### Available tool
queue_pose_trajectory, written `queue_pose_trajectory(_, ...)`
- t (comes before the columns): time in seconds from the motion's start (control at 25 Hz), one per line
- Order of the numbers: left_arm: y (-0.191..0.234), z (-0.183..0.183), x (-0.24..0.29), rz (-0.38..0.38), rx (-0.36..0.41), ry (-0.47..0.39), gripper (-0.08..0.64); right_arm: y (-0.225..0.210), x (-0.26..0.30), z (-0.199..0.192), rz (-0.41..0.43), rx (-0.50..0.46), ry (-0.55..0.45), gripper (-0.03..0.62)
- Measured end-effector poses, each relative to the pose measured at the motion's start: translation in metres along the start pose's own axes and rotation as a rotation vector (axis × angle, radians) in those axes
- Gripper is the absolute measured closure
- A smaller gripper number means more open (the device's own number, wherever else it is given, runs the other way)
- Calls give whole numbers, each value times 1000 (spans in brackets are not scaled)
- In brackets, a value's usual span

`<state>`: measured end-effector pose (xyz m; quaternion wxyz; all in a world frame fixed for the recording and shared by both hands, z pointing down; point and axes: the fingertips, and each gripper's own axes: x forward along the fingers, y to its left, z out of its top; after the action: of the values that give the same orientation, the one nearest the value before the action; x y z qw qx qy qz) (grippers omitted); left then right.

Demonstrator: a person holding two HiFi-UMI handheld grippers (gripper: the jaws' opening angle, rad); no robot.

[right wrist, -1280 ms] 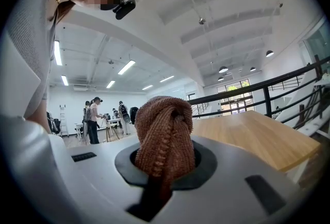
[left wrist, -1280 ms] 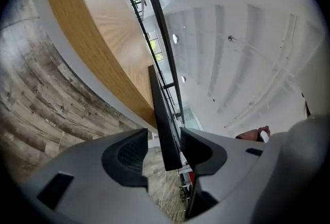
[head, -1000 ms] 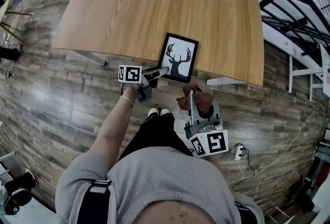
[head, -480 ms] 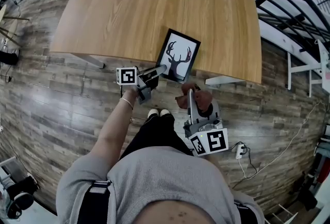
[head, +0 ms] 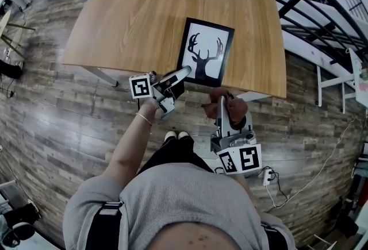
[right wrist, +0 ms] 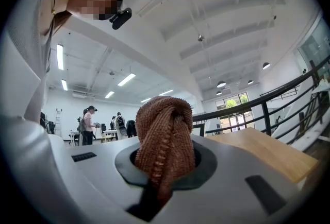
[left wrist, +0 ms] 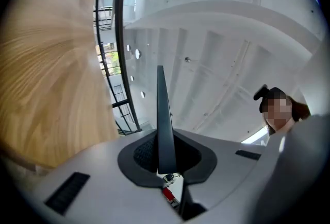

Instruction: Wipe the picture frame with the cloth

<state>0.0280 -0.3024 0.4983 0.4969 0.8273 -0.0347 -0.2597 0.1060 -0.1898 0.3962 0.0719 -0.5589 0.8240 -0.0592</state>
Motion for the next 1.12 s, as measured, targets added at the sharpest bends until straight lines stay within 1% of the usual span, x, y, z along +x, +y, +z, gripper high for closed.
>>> queue_pose_trajectory(0.16, -69, 25, 37, -123, 154, 22, 529, 5, -3, 44, 16, -30, -109, 546)
queue_pose_trajectory(0.28, -123, 40, 62, -200, 259, 9, 529, 10, -9, 71, 36, -36, -178, 547)
queue_pose_trajectory(0.36, -155, 49, 72, -251, 299, -17, 529, 14, -13, 86, 49, -48, -212, 546)
queue_pose_trajectory(0.48, -190, 57, 80, -322, 326, -53, 529, 21, -22, 105, 62, -82, -250, 546)
queue_pose_trajectory(0.52, -197, 59, 81, -327, 341, -59, 529, 23, -25, 109, 66, -90, -263, 546)
queue_pose_trajectory(0.64, -207, 60, 85, -311, 387, -47, 529, 26, -29, 118, 78, -100, -284, 546)
queue_pose_trajectory(0.8, -219, 56, 88, -325, 396, -39, 529, 31, -29, 127, 101, -102, -296, 546)
queue_pose_trajectory(0.92, -226, 57, 88, -319, 432, -16, 529, 44, -28, 143, 132, -133, -325, 547)
queue_pose_trajectory(1.0, -230, 55, 87, -316, 441, -2, 529, 57, -27, 163, 173, -188, -356, 546)
queue_pose_trajectory(1.12, -236, 53, 89, -305, 457, 10, 529, 78, -18, 207, 240, -350, -415, 546)
